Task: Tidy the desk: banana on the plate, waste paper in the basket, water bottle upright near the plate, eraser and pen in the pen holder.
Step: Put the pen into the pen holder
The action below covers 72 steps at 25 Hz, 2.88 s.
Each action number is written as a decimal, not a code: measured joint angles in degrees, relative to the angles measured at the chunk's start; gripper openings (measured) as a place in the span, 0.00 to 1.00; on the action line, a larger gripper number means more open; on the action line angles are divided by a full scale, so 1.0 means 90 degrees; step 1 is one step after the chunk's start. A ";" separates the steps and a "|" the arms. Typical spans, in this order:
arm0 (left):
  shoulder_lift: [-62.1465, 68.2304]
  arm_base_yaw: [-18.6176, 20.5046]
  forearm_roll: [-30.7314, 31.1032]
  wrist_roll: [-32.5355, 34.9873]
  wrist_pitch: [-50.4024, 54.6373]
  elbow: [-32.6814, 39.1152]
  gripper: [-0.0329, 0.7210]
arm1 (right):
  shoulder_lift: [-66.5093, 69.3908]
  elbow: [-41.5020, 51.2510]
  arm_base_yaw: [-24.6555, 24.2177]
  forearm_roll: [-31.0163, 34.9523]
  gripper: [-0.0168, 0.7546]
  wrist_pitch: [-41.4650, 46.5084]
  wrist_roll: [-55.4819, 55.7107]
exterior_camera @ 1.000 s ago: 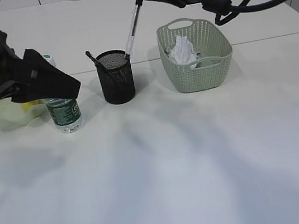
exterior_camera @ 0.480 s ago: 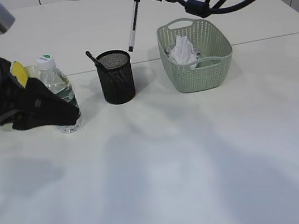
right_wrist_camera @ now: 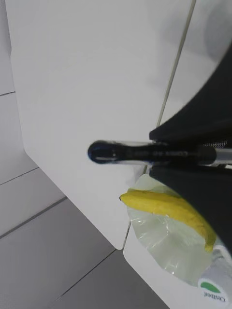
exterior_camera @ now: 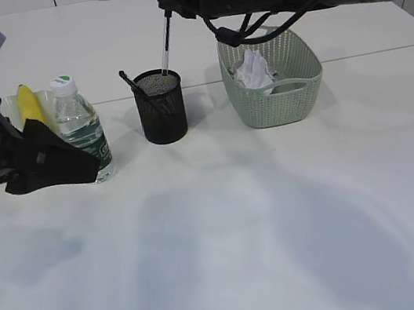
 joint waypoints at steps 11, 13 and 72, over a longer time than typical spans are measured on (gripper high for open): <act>-0.0089 0.0000 0.0000 0.0000 0.0000 0.0000 0.51 | 0.1012 -0.1245 0.0000 -0.0190 0.13 0.0024 -0.0109; -0.0128 0.0000 0.0000 0.0000 0.0000 0.0004 0.51 | 0.1099 -0.1332 0.0000 -0.0261 0.13 0.0024 -0.0118; -0.0143 0.0000 0.0025 0.0000 -0.0178 0.0014 0.51 | -0.0028 -0.1392 0.0000 -0.8195 0.25 0.2855 0.7171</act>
